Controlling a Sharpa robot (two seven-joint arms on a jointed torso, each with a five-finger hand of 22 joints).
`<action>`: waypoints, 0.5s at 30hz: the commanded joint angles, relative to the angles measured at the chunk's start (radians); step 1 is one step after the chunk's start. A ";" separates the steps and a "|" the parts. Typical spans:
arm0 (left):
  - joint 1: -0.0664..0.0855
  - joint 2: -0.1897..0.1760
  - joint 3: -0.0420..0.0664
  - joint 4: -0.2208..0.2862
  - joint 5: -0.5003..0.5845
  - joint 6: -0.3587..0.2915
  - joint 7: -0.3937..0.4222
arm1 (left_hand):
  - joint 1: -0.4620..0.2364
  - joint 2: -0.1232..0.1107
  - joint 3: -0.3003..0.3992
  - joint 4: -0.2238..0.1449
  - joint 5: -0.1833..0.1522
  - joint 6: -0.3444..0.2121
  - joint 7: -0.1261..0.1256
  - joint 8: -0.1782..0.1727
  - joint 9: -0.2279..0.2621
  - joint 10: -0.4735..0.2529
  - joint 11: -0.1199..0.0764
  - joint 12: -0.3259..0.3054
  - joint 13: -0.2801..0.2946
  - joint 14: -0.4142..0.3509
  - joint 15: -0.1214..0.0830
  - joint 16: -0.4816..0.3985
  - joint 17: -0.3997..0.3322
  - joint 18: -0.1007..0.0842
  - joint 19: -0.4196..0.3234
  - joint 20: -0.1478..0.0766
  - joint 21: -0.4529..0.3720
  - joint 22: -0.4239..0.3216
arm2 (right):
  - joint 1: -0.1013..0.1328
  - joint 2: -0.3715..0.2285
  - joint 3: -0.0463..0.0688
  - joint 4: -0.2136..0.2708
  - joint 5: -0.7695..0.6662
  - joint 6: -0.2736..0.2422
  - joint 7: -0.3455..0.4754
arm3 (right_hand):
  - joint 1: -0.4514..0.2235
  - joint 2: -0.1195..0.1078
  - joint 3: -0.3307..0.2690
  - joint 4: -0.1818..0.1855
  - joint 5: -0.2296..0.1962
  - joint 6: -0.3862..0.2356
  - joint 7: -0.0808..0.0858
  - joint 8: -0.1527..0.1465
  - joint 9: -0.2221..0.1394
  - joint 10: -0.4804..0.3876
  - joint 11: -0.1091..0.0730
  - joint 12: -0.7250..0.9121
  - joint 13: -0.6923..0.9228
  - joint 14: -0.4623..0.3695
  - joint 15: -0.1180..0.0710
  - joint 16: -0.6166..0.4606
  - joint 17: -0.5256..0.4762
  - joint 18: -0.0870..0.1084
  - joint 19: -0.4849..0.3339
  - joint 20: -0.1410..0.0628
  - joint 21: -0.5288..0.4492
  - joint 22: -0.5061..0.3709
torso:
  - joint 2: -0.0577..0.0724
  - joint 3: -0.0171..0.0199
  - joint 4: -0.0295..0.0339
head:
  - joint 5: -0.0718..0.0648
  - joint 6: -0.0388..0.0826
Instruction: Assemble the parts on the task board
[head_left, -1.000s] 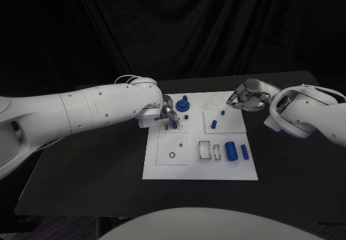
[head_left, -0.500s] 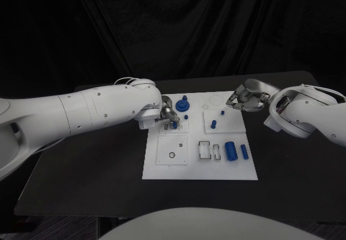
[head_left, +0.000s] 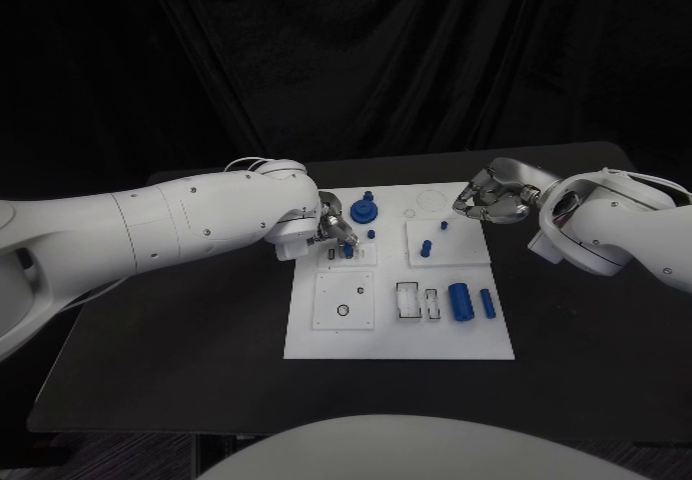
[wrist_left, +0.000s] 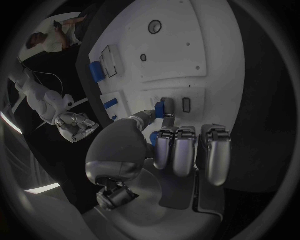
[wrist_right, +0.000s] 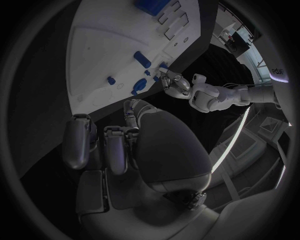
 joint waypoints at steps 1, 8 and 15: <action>-0.008 -0.002 -0.003 0.001 0.000 -0.001 0.001 | 0.001 0.010 0.005 0.002 0.006 0.000 -0.002 -0.003 0.001 0.107 -0.003 0.004 0.263 0.106 -0.003 0.007 0.263 -0.014 0.103 -0.006 0.003 0.263 | -0.002 -0.002 0.001 0.001 -0.001 0.007 -0.022 | 0.006 0.002 0.004 0.000 0.003 0.001 0.003 -0.005 0.002 0.066 0.005 -0.006 0.233 0.081 0.006 -0.008 0.208 0.016 -0.007 0.001 -0.003 0.180 | 0.001 -0.0014 0.0017 | -0.001 0.000; -0.009 -0.007 -0.003 0.005 0.000 -0.002 0.001 | 0.001 0.009 0.007 0.000 0.006 0.002 -0.002 -0.003 0.002 0.107 -0.003 0.004 0.263 0.106 -0.003 0.007 0.263 -0.014 0.103 -0.006 0.003 0.263 | -0.002 -0.004 0.001 0.001 -0.001 0.010 -0.024 | 0.006 0.002 0.004 0.000 0.003 0.001 0.003 -0.005 0.002 0.066 0.005 -0.006 0.233 0.081 0.006 -0.008 0.208 0.016 -0.007 0.001 -0.003 0.180 | 0.001 -0.0016 0.0035 | -0.002 0.000; -0.010 -0.011 -0.003 0.009 0.000 -0.002 0.002 | 0.001 0.009 0.007 0.000 0.006 0.002 -0.002 -0.003 0.002 0.107 -0.003 0.004 0.263 0.106 -0.003 0.007 0.263 -0.014 0.103 -0.006 0.003 0.263 | -0.002 -0.004 0.001 0.001 -0.001 0.012 -0.025 | 0.006 0.002 0.004 0.000 0.003 0.001 0.003 -0.005 0.002 0.066 0.005 -0.006 0.233 0.081 0.006 -0.008 0.208 0.016 -0.007 0.001 -0.003 0.180 | 0.001 -0.0024 0.0008 | 0.000 0.000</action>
